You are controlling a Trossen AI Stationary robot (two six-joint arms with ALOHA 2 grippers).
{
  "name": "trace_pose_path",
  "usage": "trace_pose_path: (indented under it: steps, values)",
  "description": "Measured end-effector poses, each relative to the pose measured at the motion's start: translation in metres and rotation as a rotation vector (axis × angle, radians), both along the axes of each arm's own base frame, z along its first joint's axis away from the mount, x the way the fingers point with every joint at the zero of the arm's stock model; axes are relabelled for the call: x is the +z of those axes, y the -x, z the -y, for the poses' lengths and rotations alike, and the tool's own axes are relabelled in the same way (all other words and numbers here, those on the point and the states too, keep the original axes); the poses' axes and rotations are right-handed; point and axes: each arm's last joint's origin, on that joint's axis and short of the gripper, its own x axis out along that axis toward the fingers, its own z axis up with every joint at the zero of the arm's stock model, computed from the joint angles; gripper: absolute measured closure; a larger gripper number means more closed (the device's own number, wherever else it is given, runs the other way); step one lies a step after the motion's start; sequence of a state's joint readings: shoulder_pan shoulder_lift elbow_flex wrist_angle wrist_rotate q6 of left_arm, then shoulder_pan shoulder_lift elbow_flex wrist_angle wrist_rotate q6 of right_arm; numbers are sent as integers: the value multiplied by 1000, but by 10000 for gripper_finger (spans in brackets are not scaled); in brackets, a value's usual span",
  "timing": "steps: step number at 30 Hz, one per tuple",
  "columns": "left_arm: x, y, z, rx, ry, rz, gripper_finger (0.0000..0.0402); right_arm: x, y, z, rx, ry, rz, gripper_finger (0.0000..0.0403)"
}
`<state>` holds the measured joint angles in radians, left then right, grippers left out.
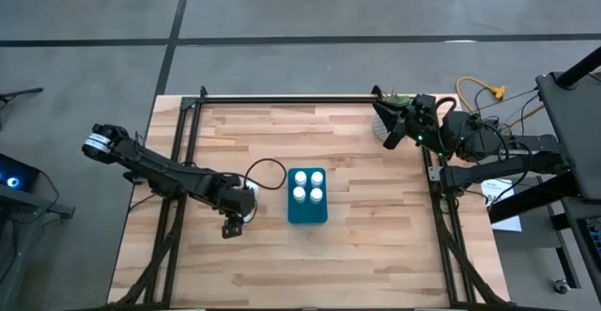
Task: Pick and place pill bottles into a basket
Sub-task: Put the medicine bottle in the blue bin
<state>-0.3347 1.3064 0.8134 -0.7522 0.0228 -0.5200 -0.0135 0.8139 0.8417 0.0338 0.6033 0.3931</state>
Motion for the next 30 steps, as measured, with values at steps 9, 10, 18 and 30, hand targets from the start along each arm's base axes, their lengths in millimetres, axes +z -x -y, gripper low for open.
trace_pose_path:
  steps: [9, 10, 18, 30]
  values:
    - [-8, -3, 1, 47, 26, 47, 175, 0, 0, 0, 0, 0, 0, 335]
    - [-8, -3, 1, 47, 23, 41, 175, 0, 0, 0, 0, 0, 0, 335]
    - [-14, -6, 1, 52, 0, 21, 176, 0, 0, 0, 0, 0, 0, 335]
    - [-22, -11, 3, 52, -13, -12, 235, 0, 0, 0, -1, 0, 0, 335]
